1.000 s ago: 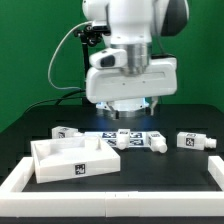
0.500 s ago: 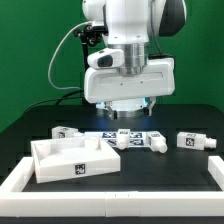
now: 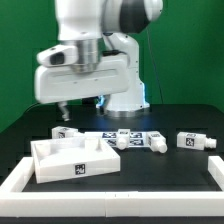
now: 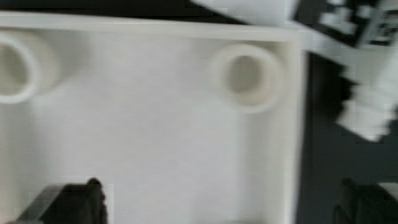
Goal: Assemble one leg
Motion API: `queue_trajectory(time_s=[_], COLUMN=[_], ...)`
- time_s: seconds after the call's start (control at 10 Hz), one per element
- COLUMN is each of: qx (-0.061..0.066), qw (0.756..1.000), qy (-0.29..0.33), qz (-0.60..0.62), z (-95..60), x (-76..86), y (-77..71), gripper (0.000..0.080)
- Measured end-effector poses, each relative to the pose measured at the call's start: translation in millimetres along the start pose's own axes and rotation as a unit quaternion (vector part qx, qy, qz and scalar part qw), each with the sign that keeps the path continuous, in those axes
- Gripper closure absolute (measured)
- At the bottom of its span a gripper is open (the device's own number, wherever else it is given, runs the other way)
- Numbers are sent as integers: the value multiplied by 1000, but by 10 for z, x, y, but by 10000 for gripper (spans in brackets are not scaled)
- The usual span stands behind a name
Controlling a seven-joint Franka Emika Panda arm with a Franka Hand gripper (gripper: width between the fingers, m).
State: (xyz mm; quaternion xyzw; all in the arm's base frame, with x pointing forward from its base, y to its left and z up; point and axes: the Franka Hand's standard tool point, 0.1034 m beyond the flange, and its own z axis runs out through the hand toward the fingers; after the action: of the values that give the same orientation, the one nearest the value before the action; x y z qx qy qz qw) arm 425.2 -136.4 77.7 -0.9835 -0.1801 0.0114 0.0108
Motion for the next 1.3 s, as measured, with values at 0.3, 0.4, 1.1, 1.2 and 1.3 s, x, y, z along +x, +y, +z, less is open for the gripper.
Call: queue_trajectory(time_s=[0.3, 0.4, 1.1, 1.2, 1.3], qx=[-1, -1, -13, -14, -11], qw=[1000, 1000, 999, 999, 999], qy=[-2, -2, -15, -17, -20], qz=[2, 2, -28, -26, -25], z=[63, 66, 357, 488, 579], x=[6, 4, -70, -106, -74], y=[154, 153, 695, 763, 795], gripper=[151, 151, 151, 151, 151])
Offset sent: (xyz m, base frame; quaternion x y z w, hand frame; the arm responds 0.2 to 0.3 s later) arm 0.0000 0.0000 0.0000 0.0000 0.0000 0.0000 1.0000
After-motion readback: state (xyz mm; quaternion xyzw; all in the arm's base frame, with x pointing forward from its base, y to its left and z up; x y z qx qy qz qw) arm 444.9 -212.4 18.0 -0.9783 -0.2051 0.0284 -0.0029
